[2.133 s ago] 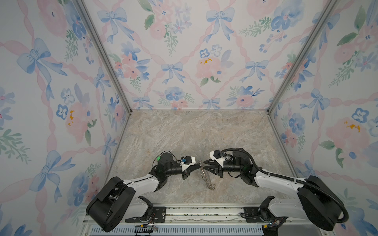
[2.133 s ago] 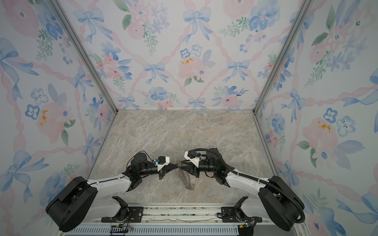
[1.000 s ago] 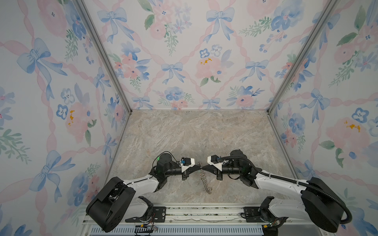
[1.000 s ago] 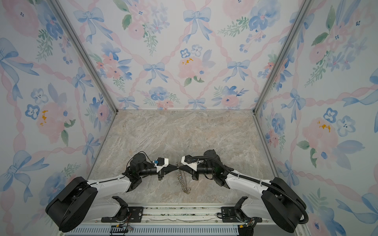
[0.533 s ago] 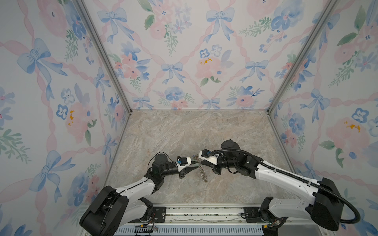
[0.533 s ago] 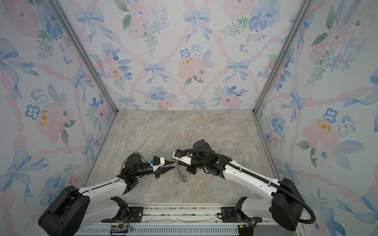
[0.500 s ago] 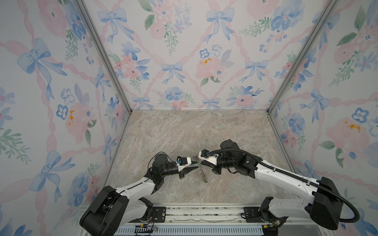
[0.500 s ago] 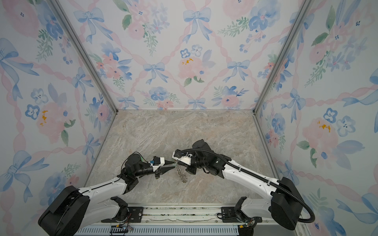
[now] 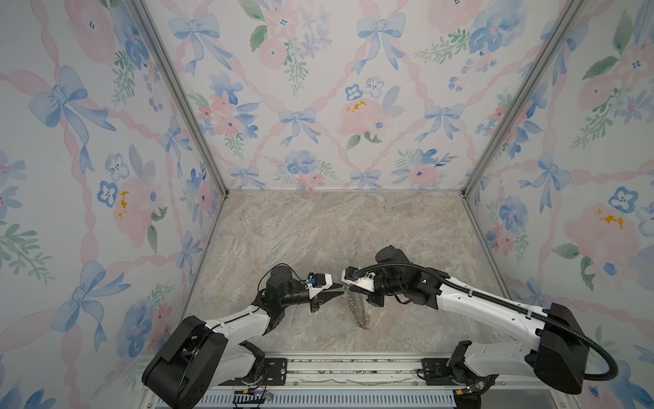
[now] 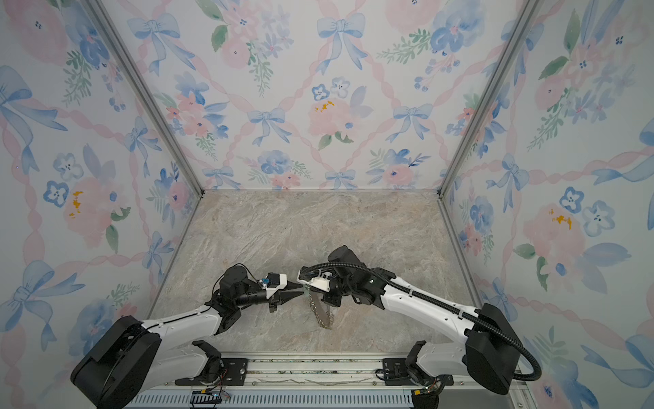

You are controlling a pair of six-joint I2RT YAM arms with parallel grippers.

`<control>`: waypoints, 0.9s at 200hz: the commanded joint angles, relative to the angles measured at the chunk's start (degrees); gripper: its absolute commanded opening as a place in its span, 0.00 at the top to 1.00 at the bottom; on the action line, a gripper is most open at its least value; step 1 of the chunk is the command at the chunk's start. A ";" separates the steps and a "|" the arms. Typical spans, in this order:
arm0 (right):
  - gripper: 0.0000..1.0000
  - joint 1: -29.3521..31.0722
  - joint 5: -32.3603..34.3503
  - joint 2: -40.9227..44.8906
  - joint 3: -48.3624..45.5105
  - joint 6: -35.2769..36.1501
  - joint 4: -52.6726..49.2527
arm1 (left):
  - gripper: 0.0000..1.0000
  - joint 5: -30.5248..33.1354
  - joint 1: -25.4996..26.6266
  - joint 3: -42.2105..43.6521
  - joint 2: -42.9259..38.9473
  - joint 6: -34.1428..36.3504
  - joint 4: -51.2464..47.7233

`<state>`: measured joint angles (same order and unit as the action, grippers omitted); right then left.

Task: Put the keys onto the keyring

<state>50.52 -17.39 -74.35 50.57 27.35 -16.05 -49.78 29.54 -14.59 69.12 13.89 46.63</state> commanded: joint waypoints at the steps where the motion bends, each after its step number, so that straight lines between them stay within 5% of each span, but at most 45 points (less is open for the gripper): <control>1: 1.00 1.09 -1.37 0.19 1.08 0.75 0.72 | 0.78 -1.86 -0.01 -1.27 0.74 -0.13 0.02; 55: 1.00 1.51 -2.80 -0.45 1.27 0.85 1.92 | 0.79 -1.55 0.43 -1.62 1.62 -0.09 0.03; 138: 1.00 2.04 -2.98 -1.52 1.74 0.46 2.98 | 1.00 -2.51 1.22 -2.20 3.60 0.19 0.04; 180: 0.95 0.32 -4.61 0.20 -0.67 -0.73 6.08 | 1.00 -0.58 1.31 -2.39 3.61 -0.12 0.08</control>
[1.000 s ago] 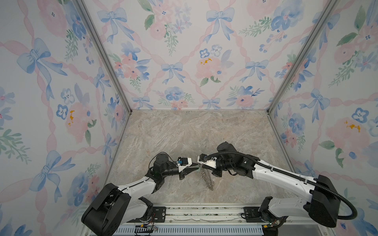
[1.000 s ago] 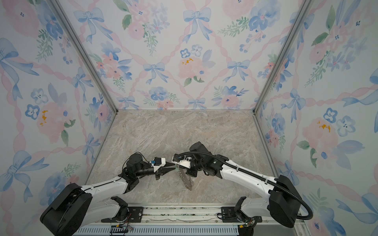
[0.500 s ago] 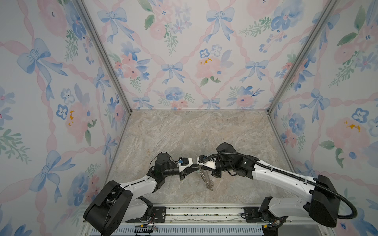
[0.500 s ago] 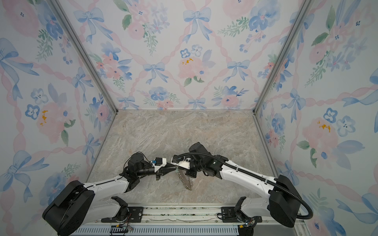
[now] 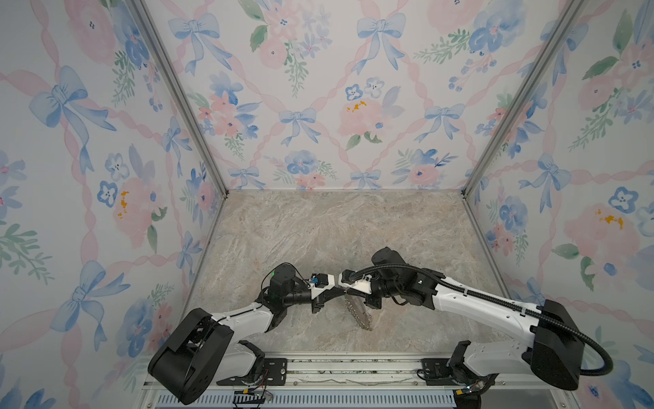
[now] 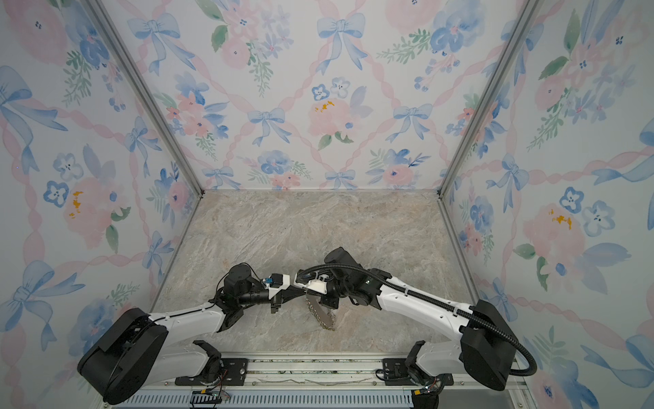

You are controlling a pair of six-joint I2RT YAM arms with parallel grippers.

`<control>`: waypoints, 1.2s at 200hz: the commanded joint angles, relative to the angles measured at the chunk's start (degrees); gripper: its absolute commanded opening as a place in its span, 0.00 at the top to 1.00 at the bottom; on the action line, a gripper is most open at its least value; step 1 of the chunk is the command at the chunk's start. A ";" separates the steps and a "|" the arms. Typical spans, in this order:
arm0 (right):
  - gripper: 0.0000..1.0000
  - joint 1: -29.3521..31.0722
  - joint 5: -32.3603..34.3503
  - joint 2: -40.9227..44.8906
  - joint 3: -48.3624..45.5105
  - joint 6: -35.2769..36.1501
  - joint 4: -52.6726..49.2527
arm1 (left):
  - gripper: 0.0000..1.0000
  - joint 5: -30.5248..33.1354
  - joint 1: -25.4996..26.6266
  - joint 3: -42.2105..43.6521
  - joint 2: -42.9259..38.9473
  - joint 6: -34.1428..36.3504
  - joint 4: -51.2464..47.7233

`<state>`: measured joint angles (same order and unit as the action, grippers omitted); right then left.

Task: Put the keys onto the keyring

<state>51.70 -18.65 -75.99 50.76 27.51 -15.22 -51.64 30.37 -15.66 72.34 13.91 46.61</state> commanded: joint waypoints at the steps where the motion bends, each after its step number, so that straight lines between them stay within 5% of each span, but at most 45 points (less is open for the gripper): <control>1: 0.95 -0.97 -3.46 1.91 -1.03 -0.97 5.49 | 1.00 1.36 0.48 -1.36 0.37 -0.17 0.04; 31: 0.74 -7.76 -12.39 7.07 -12.04 -7.40 21.50 | 1.00 3.69 0.41 0.39 -0.45 -3.41 5.18; 54: 0.69 -9.82 -19.26 8.78 -18.30 -9.88 32.56 | 1.00 3.60 0.39 2.06 0.72 -7.39 12.51; 118: 0.72 -11.62 -22.54 4.30 -23.60 -14.76 48.73 | 1.00 1.08 1.09 2.46 6.08 -11.54 22.44; 240: 0.84 -10.76 -24.95 0.72 -21.65 -14.00 47.25 | 1.00 0.37 1.90 2.92 6.78 -11.13 24.45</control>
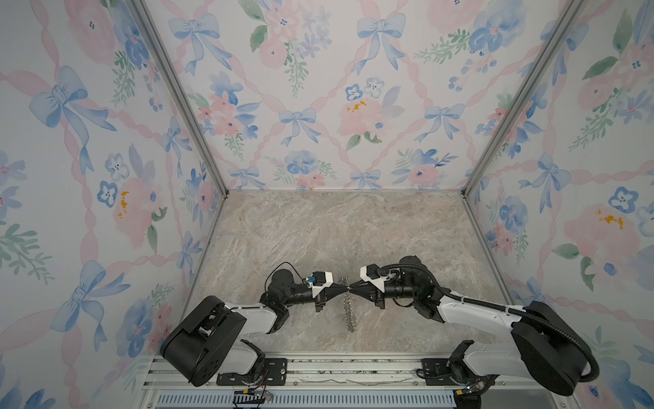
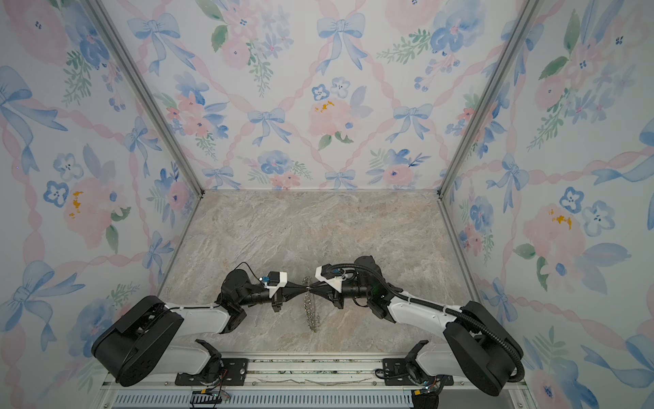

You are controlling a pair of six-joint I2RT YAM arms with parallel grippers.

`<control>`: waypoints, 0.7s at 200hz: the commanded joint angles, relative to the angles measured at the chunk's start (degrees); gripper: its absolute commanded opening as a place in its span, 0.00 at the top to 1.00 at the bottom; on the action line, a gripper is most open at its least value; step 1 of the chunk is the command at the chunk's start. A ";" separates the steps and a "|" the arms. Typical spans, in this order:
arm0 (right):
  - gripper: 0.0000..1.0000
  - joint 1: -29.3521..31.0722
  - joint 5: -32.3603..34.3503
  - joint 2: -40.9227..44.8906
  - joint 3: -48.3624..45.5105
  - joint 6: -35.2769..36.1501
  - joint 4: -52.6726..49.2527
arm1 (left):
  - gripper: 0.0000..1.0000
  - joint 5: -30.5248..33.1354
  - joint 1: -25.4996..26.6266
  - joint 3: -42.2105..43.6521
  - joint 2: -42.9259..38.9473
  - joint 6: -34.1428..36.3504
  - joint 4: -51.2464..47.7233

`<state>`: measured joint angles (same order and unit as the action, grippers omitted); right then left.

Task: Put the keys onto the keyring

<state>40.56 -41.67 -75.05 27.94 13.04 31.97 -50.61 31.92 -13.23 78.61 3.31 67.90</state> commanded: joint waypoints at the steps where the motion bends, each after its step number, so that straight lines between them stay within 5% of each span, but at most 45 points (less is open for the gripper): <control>1: 0.84 0.39 -1.97 -0.21 1.16 0.48 0.09 | 1.00 -0.69 0.34 0.45 0.54 -0.52 3.14; 74: 0.98 1.50 0.70 1.66 3.55 2.01 -6.17 | 1.00 -0.07 0.69 0.64 1.69 0.13 3.20; 140: 1.00 7.50 20.07 1.39 17.23 12.10 -41.44 | 0.78 1.37 -3.53 1.21 -6.21 4.24 -8.53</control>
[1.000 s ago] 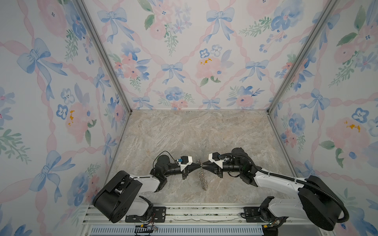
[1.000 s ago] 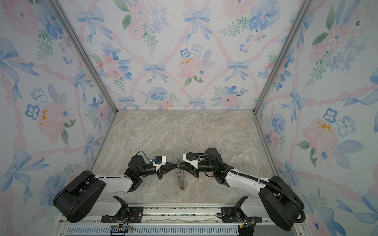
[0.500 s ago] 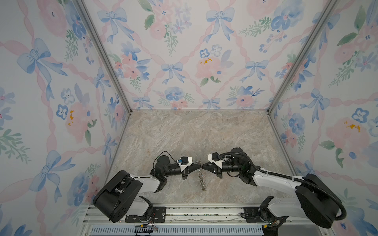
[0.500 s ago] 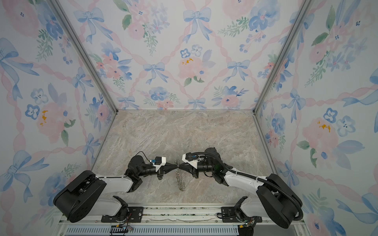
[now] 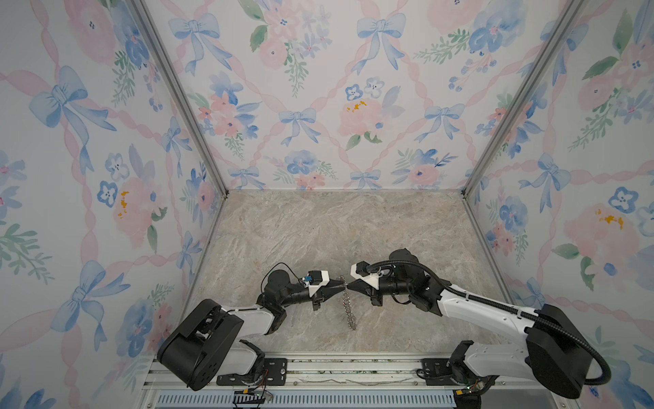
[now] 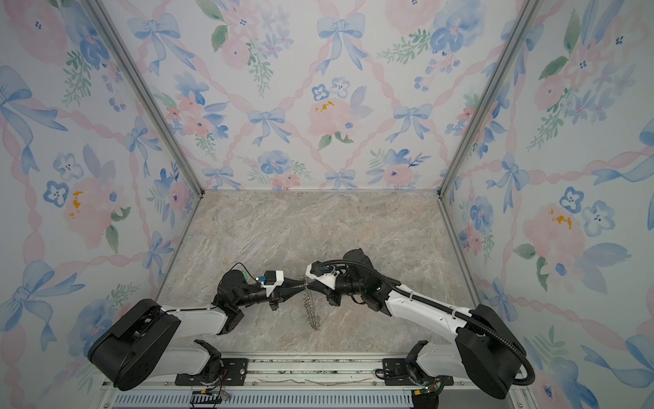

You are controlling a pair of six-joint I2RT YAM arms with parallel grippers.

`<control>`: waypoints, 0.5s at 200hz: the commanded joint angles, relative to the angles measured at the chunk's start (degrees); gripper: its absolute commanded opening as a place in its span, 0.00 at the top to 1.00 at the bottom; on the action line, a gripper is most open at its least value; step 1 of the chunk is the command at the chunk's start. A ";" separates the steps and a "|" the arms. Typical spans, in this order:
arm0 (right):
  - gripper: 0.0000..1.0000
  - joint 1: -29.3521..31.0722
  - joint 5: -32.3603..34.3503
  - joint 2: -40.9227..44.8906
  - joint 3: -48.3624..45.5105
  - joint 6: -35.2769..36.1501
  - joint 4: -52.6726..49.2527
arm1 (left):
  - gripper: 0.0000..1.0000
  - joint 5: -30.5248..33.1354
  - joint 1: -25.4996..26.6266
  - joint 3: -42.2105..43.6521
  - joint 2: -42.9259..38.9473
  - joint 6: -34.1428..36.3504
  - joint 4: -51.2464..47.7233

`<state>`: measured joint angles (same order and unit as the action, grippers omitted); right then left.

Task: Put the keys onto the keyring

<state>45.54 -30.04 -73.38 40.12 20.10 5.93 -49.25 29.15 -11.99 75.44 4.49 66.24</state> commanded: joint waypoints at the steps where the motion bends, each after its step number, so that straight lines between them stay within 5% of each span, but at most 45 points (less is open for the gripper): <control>1: 1.00 2.62 8.65 -0.31 5.14 5.13 -15.77 | 0.78 -0.02 -0.76 -0.09 -3.16 3.15 -7.11; 100: 1.00 6.82 12.46 -2.75 12.52 8.66 -23.93 | 0.76 -3.91 -0.63 -1.70 -1.56 4.71 -9.82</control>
<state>50.87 -18.48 -75.24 51.00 27.18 -14.37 -52.71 28.69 -12.84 73.36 7.94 57.19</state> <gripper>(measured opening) 0.044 0.231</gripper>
